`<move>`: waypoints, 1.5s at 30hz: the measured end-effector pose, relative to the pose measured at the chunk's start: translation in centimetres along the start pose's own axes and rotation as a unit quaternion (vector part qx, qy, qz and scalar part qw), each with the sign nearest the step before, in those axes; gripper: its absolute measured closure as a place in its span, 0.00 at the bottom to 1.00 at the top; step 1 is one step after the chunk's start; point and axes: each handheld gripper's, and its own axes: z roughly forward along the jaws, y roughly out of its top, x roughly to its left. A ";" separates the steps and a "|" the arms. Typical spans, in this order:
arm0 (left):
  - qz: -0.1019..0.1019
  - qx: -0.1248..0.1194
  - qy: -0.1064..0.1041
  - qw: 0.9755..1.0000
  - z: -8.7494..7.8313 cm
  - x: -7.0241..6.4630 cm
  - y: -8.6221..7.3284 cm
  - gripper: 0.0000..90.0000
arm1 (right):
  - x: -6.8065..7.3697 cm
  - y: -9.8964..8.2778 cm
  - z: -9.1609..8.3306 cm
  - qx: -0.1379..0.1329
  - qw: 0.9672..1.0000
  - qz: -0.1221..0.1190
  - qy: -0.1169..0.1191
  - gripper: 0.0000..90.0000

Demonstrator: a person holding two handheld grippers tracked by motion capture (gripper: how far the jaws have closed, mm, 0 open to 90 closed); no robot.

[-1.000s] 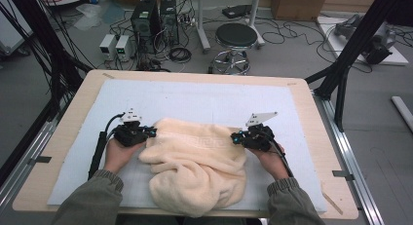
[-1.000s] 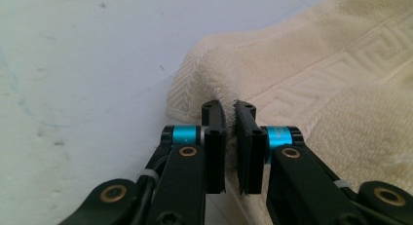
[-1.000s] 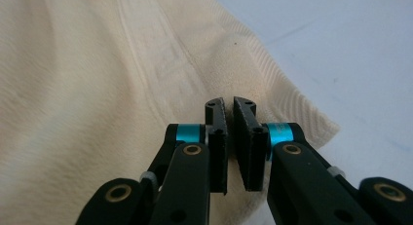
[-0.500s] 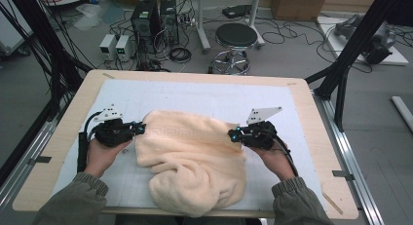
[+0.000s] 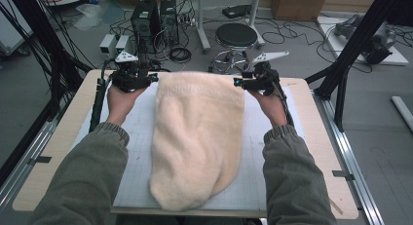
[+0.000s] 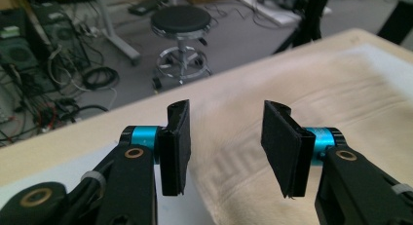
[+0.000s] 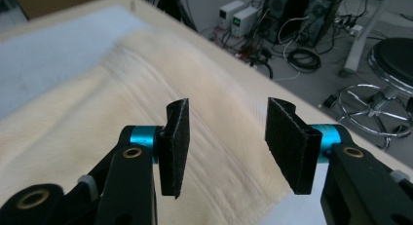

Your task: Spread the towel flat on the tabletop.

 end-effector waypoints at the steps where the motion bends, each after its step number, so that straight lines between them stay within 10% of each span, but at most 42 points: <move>1: -0.006 0.000 -0.006 1.000 0.0 0.1 -0.7 0.60 | 0.3 -0.8 0.1 0.004 1.000 -0.002 0.004 0.57; 10: 0.013 -0.002 -0.082 0.997 -2.7 -2.8 -7.7 0.56 | 4.7 -6.6 -2.8 0.024 0.998 -0.014 0.049 0.51; 21: 0.059 -0.026 -0.139 0.988 -9.2 -7.1 -12.4 0.46 | 9.8 -10.0 -6.6 0.029 0.995 -0.040 0.083 0.41; 32: 0.078 0.002 -0.188 0.979 -10.8 -9.6 -15.9 0.40 | 14.2 -14.6 -6.5 0.027 0.989 -0.058 0.130 0.44; 35: 0.081 0.023 -0.212 0.974 -10.2 -10.2 -16.7 0.40 | 14.9 -15.9 -5.3 0.048 0.987 -0.062 0.143 0.48; 39: 0.107 0.077 -0.250 0.959 -8.9 -11.3 -17.7 0.48 | 15.4 -16.8 -4.1 0.085 0.981 -0.070 0.161 0.56; 41: 0.109 0.083 -0.256 0.957 -8.8 -11.5 -17.8 0.54 | 15.6 -17.1 -3.8 0.095 0.979 -0.073 0.165 0.60; 42: 0.116 0.106 -0.269 0.950 -8.3 -11.8 -18.1 0.57 | 15.6 -17.3 -3.5 0.105 0.977 -0.077 0.167 0.62; 45: 0.135 0.125 -0.267 0.946 -7.8 -12.3 -18.4 0.69 | 15.7 -17.6 -3.3 0.109 0.978 -0.080 0.161 0.67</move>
